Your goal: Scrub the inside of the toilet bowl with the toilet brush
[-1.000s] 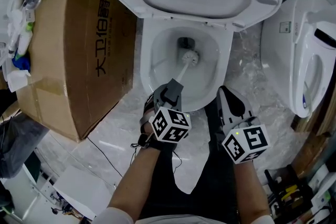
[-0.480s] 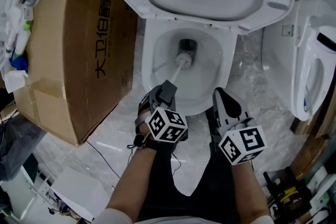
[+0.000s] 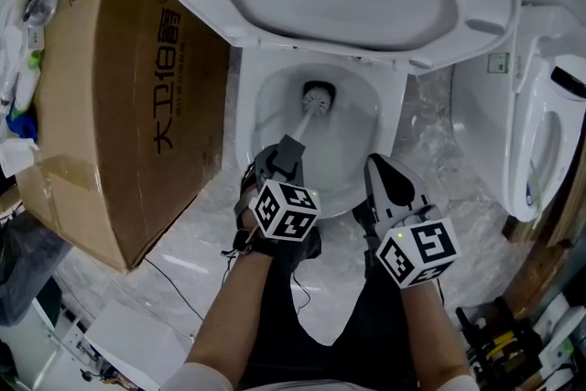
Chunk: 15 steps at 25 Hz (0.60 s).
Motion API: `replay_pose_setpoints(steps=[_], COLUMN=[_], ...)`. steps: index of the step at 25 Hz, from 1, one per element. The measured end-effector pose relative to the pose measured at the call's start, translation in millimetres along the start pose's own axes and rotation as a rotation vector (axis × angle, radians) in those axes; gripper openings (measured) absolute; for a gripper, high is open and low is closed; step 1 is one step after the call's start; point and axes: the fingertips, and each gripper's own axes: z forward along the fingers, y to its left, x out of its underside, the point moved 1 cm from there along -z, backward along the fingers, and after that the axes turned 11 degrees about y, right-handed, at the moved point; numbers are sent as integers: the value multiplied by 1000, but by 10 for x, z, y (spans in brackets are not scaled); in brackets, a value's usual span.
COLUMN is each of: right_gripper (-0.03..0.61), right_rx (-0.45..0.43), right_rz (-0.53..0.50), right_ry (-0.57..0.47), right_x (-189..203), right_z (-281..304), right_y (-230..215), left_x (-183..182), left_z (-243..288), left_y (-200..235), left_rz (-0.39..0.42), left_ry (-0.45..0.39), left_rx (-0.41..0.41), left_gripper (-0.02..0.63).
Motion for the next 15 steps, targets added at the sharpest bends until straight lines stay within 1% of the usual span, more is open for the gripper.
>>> replay_pose_setpoints(steps=[3, 6, 10, 15], right_gripper=[12, 12, 13, 13], right_rx=[-3, -6, -9, -9], right_rz=[-1, -9, -28, -55], right_ry=[5, 13, 14, 3], right_x=[-62, -118, -206, -363], right_z=[5, -60, -224, -502], right_y=[6, 78, 225, 440], left_x=[16, 80, 144, 155], left_z=[-77, -264, -625, -1187], left_y=[37, 35, -2, -24], left_rz=[-41, -72, -100, -133], left_ry=[-13, -25, -52, -118], left_rx=[18, 47, 90, 144], left_gripper=[152, 152, 152, 152])
